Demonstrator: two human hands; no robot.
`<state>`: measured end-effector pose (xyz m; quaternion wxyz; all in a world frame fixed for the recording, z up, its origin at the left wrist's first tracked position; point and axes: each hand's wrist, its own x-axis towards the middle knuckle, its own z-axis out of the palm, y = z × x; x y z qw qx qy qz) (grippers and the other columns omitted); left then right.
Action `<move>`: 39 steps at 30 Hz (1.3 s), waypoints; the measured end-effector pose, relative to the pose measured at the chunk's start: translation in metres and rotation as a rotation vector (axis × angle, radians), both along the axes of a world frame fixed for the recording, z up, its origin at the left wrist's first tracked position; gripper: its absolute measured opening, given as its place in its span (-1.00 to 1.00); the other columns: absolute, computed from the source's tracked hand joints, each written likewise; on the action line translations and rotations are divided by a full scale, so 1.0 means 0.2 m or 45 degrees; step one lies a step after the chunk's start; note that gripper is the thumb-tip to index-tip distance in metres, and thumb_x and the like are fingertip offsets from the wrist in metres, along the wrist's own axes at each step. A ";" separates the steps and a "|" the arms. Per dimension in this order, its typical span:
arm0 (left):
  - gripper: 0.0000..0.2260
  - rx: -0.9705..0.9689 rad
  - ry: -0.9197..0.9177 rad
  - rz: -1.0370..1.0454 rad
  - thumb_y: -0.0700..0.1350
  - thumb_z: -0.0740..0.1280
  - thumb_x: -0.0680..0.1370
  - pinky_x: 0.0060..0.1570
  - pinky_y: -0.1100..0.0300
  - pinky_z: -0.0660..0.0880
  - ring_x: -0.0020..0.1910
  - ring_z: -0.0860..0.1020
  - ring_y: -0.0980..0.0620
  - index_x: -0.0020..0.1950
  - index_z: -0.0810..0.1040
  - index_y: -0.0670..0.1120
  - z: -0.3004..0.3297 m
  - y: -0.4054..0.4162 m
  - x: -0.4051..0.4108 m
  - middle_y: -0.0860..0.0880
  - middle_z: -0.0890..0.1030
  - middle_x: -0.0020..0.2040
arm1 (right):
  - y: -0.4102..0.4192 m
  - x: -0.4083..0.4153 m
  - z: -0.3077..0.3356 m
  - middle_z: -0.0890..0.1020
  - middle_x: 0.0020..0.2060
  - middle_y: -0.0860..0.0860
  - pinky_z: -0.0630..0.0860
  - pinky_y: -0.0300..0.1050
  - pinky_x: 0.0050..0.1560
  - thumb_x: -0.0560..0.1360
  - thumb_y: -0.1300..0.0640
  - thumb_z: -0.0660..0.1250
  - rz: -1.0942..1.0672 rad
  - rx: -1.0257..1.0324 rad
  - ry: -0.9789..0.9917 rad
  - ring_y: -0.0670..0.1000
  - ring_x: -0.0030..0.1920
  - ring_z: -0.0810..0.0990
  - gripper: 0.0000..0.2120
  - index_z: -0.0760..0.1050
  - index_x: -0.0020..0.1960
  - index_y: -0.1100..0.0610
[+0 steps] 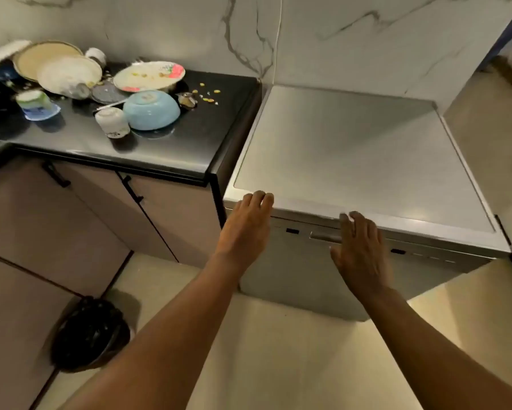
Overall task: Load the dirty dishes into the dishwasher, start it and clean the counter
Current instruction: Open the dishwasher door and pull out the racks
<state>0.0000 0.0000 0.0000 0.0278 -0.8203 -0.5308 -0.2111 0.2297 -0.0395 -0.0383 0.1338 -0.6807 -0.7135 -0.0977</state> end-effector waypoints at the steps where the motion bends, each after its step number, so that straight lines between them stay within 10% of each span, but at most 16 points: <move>1: -0.63 -0.002 0.009 -0.019 -0.27 0.31 0.43 0.08 0.02 0.47 0.07 0.45 -0.08 0.23 0.41 -0.17 -0.05 0.03 0.05 -0.10 0.47 0.14 | 0.03 0.02 -0.04 0.37 0.32 0.27 0.41 0.16 0.22 0.37 0.18 0.47 -0.035 -0.011 -0.064 0.27 0.29 0.37 -0.32 0.31 0.41 0.27; 6: -0.52 0.031 -0.139 -0.115 -0.27 0.31 0.44 0.37 0.02 0.33 0.38 0.32 -0.15 0.36 0.36 -0.22 -0.29 0.17 0.40 -0.19 0.36 0.39 | 0.17 0.16 -0.27 0.13 0.46 0.36 0.18 0.30 0.33 0.39 0.33 0.31 -0.200 0.057 -0.295 0.37 0.46 0.12 -0.18 0.05 0.57 0.16; 10: -0.38 0.092 0.064 -0.234 -0.21 0.34 0.39 0.46 -0.08 0.16 0.48 0.17 -0.20 0.44 0.26 -0.18 -0.43 0.20 0.60 -0.19 0.26 0.48 | 0.23 0.27 -0.38 0.27 0.41 0.31 0.26 0.13 0.19 0.51 0.21 0.08 -0.172 0.267 -0.735 0.28 0.37 0.31 -0.36 -0.03 0.55 0.15; 17: -0.32 0.310 0.234 -0.124 -0.03 0.42 0.40 0.45 -0.12 0.09 0.42 0.21 -0.25 0.41 0.16 -0.15 -0.61 0.27 0.68 -0.20 0.20 0.42 | 0.33 0.38 -0.41 0.46 0.26 0.21 0.28 0.00 0.03 0.47 0.22 0.27 -0.041 0.471 -1.033 0.16 0.14 0.46 -0.36 0.09 0.48 0.14; 25: -0.67 0.445 0.452 -0.055 -0.21 0.31 0.50 0.16 -0.13 0.40 0.13 0.48 -0.24 0.18 0.25 -0.15 -0.59 0.32 0.79 -0.23 0.34 0.18 | 0.35 0.35 -0.42 0.22 0.39 0.27 0.30 0.36 0.34 0.54 0.38 -0.07 -0.007 0.499 -0.705 0.28 0.41 0.23 -0.47 0.09 0.51 0.25; 30: -0.45 0.378 0.249 -0.102 -0.10 0.37 0.49 0.38 -0.18 0.23 0.37 0.32 -0.30 0.38 0.25 -0.27 -0.60 0.26 0.72 -0.30 0.28 0.37 | 0.26 0.35 -0.40 0.08 0.51 0.26 0.17 0.44 0.34 0.65 0.33 -0.24 0.201 0.438 -0.631 0.23 0.51 0.16 -0.52 -0.14 0.56 0.25; 39: -0.35 0.013 0.307 -0.073 0.20 0.09 0.59 0.43 -0.26 0.06 0.51 0.04 -0.29 0.52 0.19 -0.22 -0.66 -0.20 0.62 -0.27 0.16 0.52 | -0.15 0.26 -0.59 0.22 0.47 0.35 0.28 0.39 0.34 0.66 0.24 0.11 0.250 0.352 -0.376 0.33 0.48 0.20 -0.55 0.15 0.52 0.29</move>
